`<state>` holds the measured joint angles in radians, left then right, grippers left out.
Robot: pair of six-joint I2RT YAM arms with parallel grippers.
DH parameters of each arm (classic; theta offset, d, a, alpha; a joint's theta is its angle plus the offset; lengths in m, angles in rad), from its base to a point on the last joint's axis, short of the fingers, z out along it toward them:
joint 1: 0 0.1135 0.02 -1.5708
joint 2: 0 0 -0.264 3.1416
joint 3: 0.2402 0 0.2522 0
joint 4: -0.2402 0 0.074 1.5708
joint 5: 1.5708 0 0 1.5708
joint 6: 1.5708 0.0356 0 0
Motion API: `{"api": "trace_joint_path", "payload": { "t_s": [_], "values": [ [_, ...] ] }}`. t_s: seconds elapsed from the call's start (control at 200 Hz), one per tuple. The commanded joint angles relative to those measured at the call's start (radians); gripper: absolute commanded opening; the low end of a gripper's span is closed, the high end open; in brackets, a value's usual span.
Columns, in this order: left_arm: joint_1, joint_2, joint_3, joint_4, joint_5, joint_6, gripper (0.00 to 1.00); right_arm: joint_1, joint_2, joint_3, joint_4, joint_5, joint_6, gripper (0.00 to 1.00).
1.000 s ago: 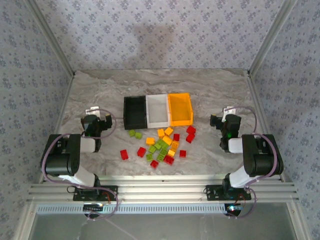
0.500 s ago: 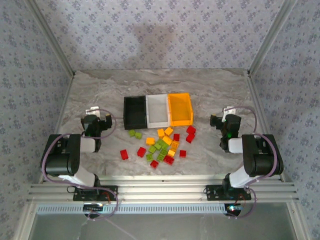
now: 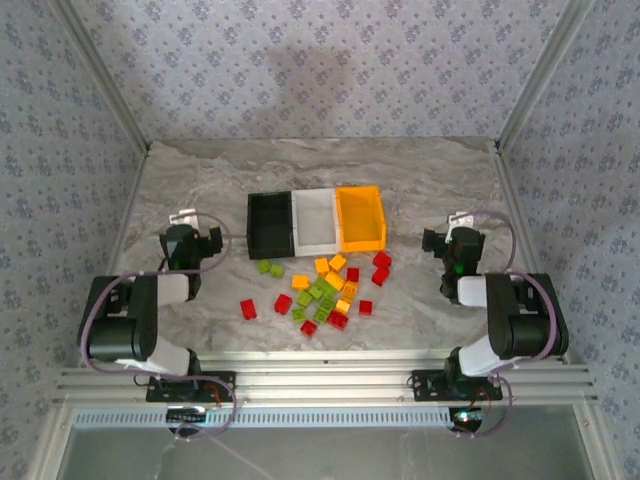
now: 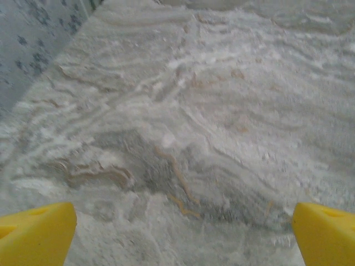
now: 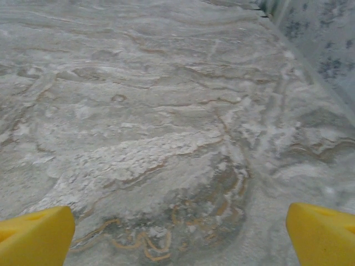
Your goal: Sort the legos into containers by color
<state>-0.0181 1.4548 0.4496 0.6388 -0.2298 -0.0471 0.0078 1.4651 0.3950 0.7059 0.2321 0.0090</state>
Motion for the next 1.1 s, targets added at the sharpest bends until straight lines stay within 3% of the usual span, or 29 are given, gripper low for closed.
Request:
{"api": "trace_joint_path", "payload": {
  "t_s": [0.0,0.17,0.245,0.315,0.375,0.49,0.58,0.715,0.874,1.099],
  "values": [
    [-0.014,-0.11,0.08,-0.137,-0.092,-0.032,1.0,0.021,-0.099,0.108,-0.225,0.136,0.068,1.0],
    [-0.02,-0.248,0.119,-0.169,-0.139,-0.269,1.0,0.065,-0.208,0.18,-0.436,0.325,0.205,1.0],
    [-0.009,-0.276,0.188,-0.293,-0.175,-0.489,1.0,0.063,-0.237,0.235,-0.605,0.367,0.44,1.0],
    [0.021,-0.306,0.28,-0.557,-0.152,-0.794,1.0,0.021,-0.26,0.312,-0.878,0.291,0.801,1.0],
    [0.041,-0.316,0.32,-0.646,-0.114,-0.895,1.0,-0.043,-0.264,0.303,-0.793,0.061,0.751,1.0],
    [0.052,-0.333,0.299,-0.569,0.089,-0.905,1.0,-0.048,-0.294,0.242,-0.709,-0.083,0.743,1.0],
    [0.042,-0.333,0.316,-0.597,0.226,-0.888,1.0,0.003,-0.335,0.251,-0.783,-0.106,0.665,1.0],
    [-0.03,-0.35,0.346,-0.727,0.281,-0.816,1.0,0.106,-0.359,0.271,-0.883,-0.147,0.552,1.0],
    [-0.141,-0.411,0.291,-0.766,0.313,-0.814,0.99,0.204,-0.315,0.269,-0.929,-0.221,0.532,1.0],
    [-0.339,-0.463,0.21,-0.793,0.232,-0.791,1.0,0.434,-0.208,0.288,-0.986,-0.069,0.661,0.96]
  ]
}}
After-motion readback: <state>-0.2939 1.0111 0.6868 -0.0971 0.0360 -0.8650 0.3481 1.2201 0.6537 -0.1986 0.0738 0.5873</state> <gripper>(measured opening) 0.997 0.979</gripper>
